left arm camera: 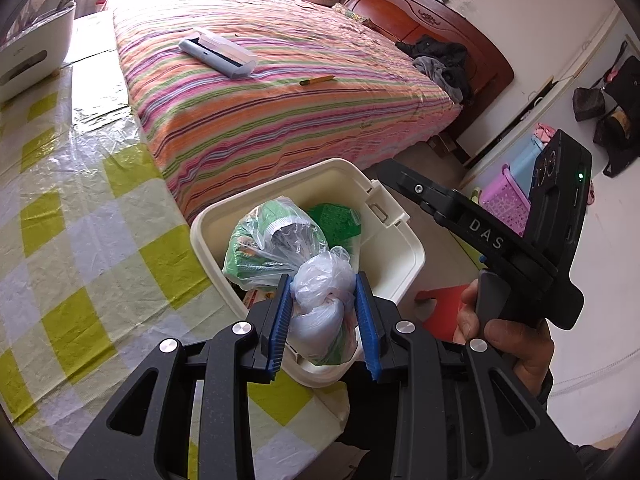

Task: Collect trash
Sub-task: 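Open the right tool to drop the blister pack while the left tool drops the white bag into the bin, then move both open tools back over the items on the table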

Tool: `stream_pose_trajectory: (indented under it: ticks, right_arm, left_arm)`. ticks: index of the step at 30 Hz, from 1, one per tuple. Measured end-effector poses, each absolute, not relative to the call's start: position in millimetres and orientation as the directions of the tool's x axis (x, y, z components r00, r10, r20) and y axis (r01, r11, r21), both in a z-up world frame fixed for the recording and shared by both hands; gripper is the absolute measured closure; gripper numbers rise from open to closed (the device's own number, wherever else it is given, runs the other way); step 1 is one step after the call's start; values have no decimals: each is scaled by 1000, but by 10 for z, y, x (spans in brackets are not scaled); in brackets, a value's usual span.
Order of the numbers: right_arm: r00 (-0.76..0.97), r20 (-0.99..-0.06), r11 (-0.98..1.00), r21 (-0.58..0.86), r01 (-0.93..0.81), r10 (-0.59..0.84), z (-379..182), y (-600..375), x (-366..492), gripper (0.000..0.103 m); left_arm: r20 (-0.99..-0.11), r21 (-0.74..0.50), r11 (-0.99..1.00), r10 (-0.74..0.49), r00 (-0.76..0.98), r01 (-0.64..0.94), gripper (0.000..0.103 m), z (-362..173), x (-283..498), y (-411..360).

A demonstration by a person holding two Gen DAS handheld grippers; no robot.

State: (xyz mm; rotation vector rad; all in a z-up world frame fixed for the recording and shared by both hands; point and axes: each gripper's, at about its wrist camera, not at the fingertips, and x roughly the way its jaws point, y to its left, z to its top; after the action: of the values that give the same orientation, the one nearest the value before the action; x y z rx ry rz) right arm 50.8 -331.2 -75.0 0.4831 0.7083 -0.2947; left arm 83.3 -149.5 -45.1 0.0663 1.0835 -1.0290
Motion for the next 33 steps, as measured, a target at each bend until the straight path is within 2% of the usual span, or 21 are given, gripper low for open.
stream_pose_trajectory:
  ticks: [9, 13, 15, 17, 22, 28, 30, 33]
  right_arm:
    - [729, -678, 843, 333, 422, -97, -757, -3331, 482, 45]
    - [729, -678, 842, 339, 419, -89, -761, -3331, 488, 45]
    - [731, -676, 843, 341, 416, -87, -753, -3325, 493, 45]
    - [736, -672, 844, 345, 410, -83, -741, -3312, 499, 45]
    - [752, -655, 835, 373, 405, -72, -715, -3295, 522, 45]
    - [760, -649, 837, 397, 377, -35, -708, -3177, 622, 45]
    - [760, -649, 841, 397, 368, -26, -710, -3123, 654, 39]
    - [764, -645, 847, 398, 352, -15, -701, -3042, 697, 39]
  left_arm:
    - [-760, -406, 555, -646, 69, 726, 72, -490, 805, -1569]
    - [-764, -393, 566, -640, 86, 724, 67, -495, 800, -1581]
    - [-757, -390, 570, -646, 101, 723, 54, -476, 804, -1561]
    - [-745, -380, 582, -654, 136, 719, 21, -429, 800, -1516]
    - [-707, -333, 625, -661, 252, 706, 14, -249, 795, -1354]
    - [-702, -313, 678, -637, 319, 665, 13, -193, 933, -1150]
    - [-710, -305, 704, -617, 339, 642, 13, -198, 997, -1093]
    - [-717, -297, 733, -594, 365, 611, 13, -209, 1096, -975]
